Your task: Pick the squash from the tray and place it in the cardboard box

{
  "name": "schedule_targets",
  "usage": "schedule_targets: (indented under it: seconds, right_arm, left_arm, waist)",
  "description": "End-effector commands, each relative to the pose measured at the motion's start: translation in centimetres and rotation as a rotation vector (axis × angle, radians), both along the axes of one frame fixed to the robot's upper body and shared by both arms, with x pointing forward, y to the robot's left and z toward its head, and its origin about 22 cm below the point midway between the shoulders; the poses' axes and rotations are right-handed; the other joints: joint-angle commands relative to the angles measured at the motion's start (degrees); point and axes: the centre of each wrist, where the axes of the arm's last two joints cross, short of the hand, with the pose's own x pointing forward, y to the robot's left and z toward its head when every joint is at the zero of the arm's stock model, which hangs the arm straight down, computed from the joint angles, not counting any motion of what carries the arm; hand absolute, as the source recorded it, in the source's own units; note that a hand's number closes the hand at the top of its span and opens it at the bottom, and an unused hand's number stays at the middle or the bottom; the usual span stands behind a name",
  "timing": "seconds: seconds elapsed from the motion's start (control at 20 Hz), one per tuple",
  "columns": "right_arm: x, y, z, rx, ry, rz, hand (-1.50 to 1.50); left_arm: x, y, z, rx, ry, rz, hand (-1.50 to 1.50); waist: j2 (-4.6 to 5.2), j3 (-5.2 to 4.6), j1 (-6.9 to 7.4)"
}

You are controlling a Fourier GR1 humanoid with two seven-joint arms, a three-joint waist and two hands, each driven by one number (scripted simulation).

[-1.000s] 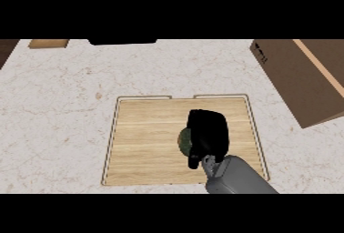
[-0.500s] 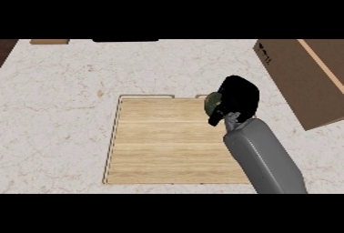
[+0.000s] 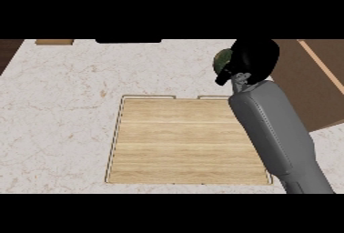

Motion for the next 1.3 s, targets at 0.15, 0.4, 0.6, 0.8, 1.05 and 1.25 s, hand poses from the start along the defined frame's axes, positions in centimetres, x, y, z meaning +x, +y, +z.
schedule_targets:
  seconds: [0.15, 0.4, 0.6, 0.8, 1.05, 1.25]
  right_arm:
    - [1.9, -1.4, 5.0, -0.039, -0.086, -0.204, 1.5]
    - [3.1, -3.5, 6.9, -0.092, -0.118, -0.252, 1.5]
    - [3.5, -5.8, 7.8, -0.087, -0.166, -0.283, 1.5]
    - [4.1, -8.4, 8.1, -0.067, -0.182, -0.316, 1.5]
    - [4.2, -11.4, 8.7, -0.02, -0.197, -0.315, 1.5]
    - [4.4, -14.2, 7.0, -0.032, -0.189, -0.325, 1.5]
  left_arm:
    - [9.1, 0.9, 3.4, 0.042, -0.441, 0.022, 0.0]
    - [9.1, 0.9, 3.4, 0.035, -0.443, 0.016, 0.0]
    - [9.2, 1.2, 3.4, 0.031, -0.442, 0.028, 0.0]
    - [9.3, 1.5, 3.5, 0.039, -0.452, 0.033, 0.0]
    - [9.3, 1.4, 3.6, 0.038, -0.462, 0.039, 0.0]
    - [9.5, 1.3, 4.0, 0.036, -0.478, 0.051, 0.0]
  waist:
    - [-0.29, -0.29, -2.14]
    - [0.07, -0.21, -2.06]
    - [0.08, -0.07, -2.5]
    - [0.57, 0.02, -2.17]
    - [0.48, 0.17, -2.44]
    - [1.06, 0.29, -2.91]
